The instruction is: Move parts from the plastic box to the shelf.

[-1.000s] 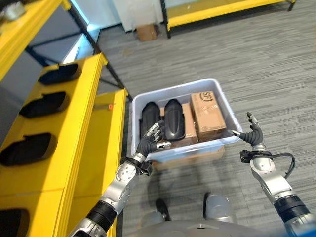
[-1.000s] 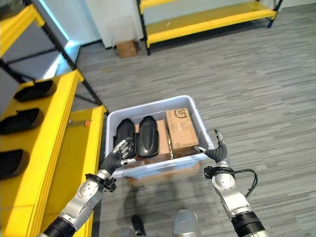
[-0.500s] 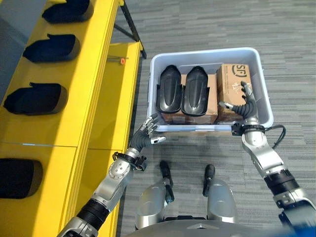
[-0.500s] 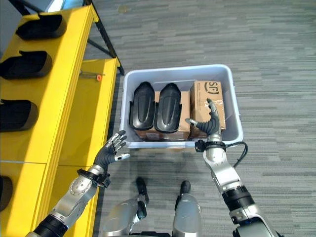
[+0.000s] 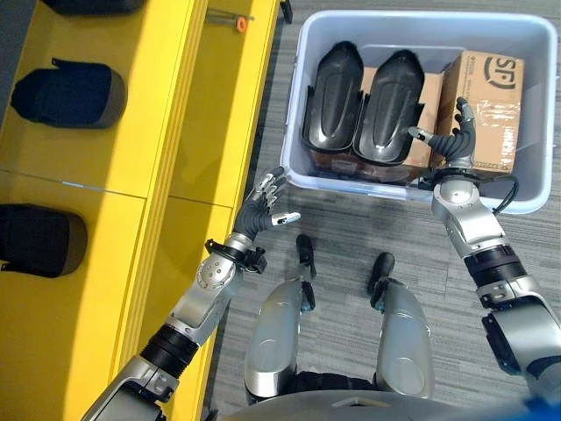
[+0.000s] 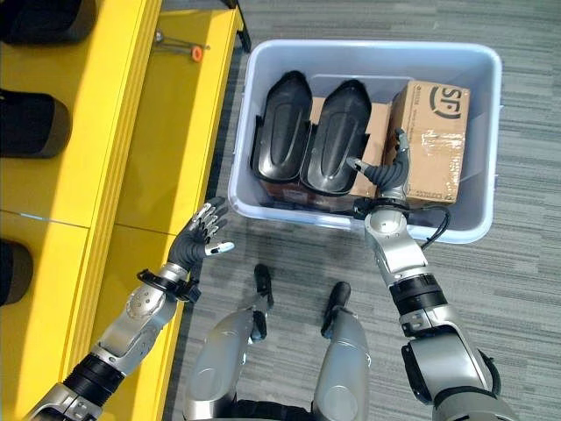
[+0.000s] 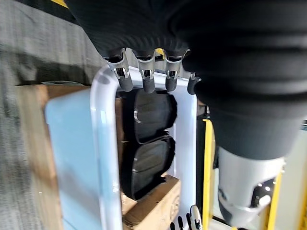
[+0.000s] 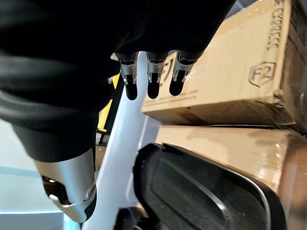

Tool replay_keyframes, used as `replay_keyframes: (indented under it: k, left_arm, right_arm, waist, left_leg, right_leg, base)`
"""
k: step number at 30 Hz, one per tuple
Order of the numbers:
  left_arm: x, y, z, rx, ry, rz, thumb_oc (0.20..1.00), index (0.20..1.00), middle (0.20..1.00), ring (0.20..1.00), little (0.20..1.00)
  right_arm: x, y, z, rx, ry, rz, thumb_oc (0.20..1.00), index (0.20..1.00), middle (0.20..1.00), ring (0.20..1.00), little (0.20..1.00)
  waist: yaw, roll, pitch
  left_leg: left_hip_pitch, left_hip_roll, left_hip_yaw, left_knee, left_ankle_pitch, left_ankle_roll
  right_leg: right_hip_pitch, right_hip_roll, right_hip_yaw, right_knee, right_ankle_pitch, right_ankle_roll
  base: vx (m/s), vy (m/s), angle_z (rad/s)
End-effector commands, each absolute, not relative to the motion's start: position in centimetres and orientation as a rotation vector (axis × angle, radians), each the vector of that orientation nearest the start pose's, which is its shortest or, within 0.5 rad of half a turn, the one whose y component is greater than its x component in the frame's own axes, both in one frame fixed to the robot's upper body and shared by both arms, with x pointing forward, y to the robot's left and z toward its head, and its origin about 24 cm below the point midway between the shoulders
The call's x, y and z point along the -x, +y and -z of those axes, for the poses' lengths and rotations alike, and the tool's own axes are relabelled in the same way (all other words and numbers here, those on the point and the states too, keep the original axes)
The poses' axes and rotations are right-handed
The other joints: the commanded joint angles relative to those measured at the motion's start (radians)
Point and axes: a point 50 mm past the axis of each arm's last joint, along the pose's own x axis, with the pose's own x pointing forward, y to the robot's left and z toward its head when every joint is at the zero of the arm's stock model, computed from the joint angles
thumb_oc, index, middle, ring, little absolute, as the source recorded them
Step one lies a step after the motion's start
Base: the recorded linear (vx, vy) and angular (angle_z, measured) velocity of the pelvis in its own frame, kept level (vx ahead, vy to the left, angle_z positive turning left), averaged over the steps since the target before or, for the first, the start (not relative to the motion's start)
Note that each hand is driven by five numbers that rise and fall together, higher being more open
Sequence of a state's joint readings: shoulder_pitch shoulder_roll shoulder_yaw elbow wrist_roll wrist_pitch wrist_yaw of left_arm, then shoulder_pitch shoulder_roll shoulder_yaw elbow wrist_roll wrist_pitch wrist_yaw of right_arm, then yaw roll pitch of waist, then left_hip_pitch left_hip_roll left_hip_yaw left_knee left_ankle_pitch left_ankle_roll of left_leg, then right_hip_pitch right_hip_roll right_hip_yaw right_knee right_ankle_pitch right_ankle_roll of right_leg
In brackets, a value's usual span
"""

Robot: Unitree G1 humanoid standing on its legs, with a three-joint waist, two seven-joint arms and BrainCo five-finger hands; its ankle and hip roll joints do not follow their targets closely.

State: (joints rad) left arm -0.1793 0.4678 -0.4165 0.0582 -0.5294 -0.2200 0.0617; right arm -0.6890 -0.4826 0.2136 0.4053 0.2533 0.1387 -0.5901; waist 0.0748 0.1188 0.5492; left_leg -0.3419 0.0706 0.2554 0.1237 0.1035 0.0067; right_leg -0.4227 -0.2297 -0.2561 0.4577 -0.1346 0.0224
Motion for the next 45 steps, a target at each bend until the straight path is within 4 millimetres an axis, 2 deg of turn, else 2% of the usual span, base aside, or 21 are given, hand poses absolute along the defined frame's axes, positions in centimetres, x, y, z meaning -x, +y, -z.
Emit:
replay_keyframes:
  k: [1, 10, 11, 19, 25, 30, 38, 40, 45]
  left_arm:
    - [-25.8, 13.7, -9.1, 0.093, -0.23, 0.346, 1.0, 1.0, 1.0, 1.0, 1.0]
    - [-25.7, 14.4, -9.4, 0.089, -0.258, 0.282, 1.0, 1.0, 1.0, 1.0, 1.0]
    - [-25.7, 14.4, -9.2, 0.087, -0.252, 0.284, 1.0, 1.0, 1.0, 1.0, 1.0]
    - [-25.8, 14.5, -9.1, 0.09, -0.247, 0.275, 1.0, 1.0, 1.0, 1.0, 1.0]
    - [-26.0, 14.7, -9.2, 0.086, -0.25, 0.267, 1.0, 1.0, 1.0, 1.0, 1.0]
    - [-26.2, 14.4, -9.4, 0.08, -0.254, 0.287, 1.0, 1.0, 1.0, 1.0, 1.0]
    - [-26.0, 14.3, -9.3, 0.09, -0.254, 0.287, 1.0, 1.0, 1.0, 1.0, 1.0]
    - [-25.8, 14.3, -9.4, 0.094, -0.263, 0.291, 1.0, 1.0, 1.0, 1.0, 1.0]
    - [-25.7, 14.4, -9.6, 0.091, -0.269, 0.288, 1.0, 1.0, 1.0, 1.0, 1.0]
  right_arm:
    - [-36.6, -21.2, -18.4, 0.264, -0.264, 0.506, 1.0, 1.0, 1.0, 1.0, 1.0]
    - [-36.9, -21.3, -17.3, 0.277, -0.228, 0.53, 1.0, 1.0, 1.0, 1.0, 1.0]
    - [-36.9, -21.4, -16.9, 0.271, -0.21, 0.539, 1.0, 1.0, 1.0, 1.0, 1.0]
    - [-37.4, -22.5, -15.5, 0.162, -0.124, 0.56, 1.0, 1.0, 1.0, 1.0, 1.0]
    - [-37.7, -23.1, -15.3, 0.167, -0.107, 0.577, 1.0, 1.0, 1.0, 1.0, 1.0]
    - [-38.4, -23.7, -16.3, 0.189, -0.106, 0.606, 1.0, 1.0, 1.0, 1.0, 1.0]
    - [-38.9, -24.4, -19.3, 0.273, -0.199, 0.655, 1.0, 1.0, 1.0, 1.0, 1.0]
    - [-38.9, -24.2, -21.0, 0.272, -0.254, 0.662, 1.0, 1.0, 1.0, 1.0, 1.0]
    - [-39.1, -24.1, -21.4, 0.173, -0.206, 0.674, 1.0, 1.0, 1.0, 1.0, 1.0]
  waist:
    - [0.006, 0.006, -0.029]
    - [0.023, 0.014, -0.029]
    - [0.026, 0.011, -0.029]
    - [0.039, 0.017, -0.029]
    - [0.046, 0.022, -0.029]
    - [0.059, 0.028, -0.029]
    - [0.074, 0.039, -0.029]
    - [0.078, 0.041, -0.029]
    - [0.081, 0.04, -0.029]
  left_leg:
    - [-0.026, 0.016, -0.087, 0.06, -0.087, -0.03]
    - [-0.102, 0.0, -0.087, 0.083, -0.1, -0.016]
    - [-0.093, -0.006, -0.095, 0.091, -0.122, -0.022]
    - [-0.137, -0.013, -0.099, 0.11, -0.13, -0.016]
    - [-0.167, -0.016, -0.099, 0.124, -0.133, -0.013]
    - [-0.197, -0.02, -0.104, 0.141, -0.137, -0.009]
    - [-0.26, -0.031, -0.112, 0.198, -0.158, 0.001]
    - [-0.276, -0.033, -0.114, 0.212, -0.164, 0.002]
    - [-0.29, -0.033, -0.113, 0.224, -0.17, 0.004]
  right_leg:
    - [0.024, 0.006, 0.047, 0.017, -0.021, 0.011]
    - [-0.045, 0.009, 0.06, 0.03, -0.02, 0.011]
    - [-0.033, 0.006, 0.07, 0.034, -0.039, 0.019]
    - [-0.065, 0.005, 0.073, 0.044, -0.042, 0.021]
    - [-0.089, 0.005, 0.076, 0.049, -0.042, 0.019]
    - [-0.112, 0.003, 0.075, 0.061, -0.044, 0.017]
    - [-0.165, 0.005, 0.078, 0.113, -0.063, 0.005]
    - [-0.18, 0.006, 0.079, 0.127, -0.069, 0.003]
    - [-0.192, 0.006, 0.082, 0.134, -0.071, 0.002]
  base:
    - [0.01, 0.059, 0.04]
    - [0.01, 0.013, 0.0]
    - [0.08, 0.0, -0.01]
    - [0.01, 0.002, 0.0]
    - [0.0, 0.0, 0.0]
    - [0.0, 0.008, 0.02]
    - [0.0, 0.027, 0.04]
    - [0.0, 0.073, 0.01]
    - [0.01, 0.029, 0.0]
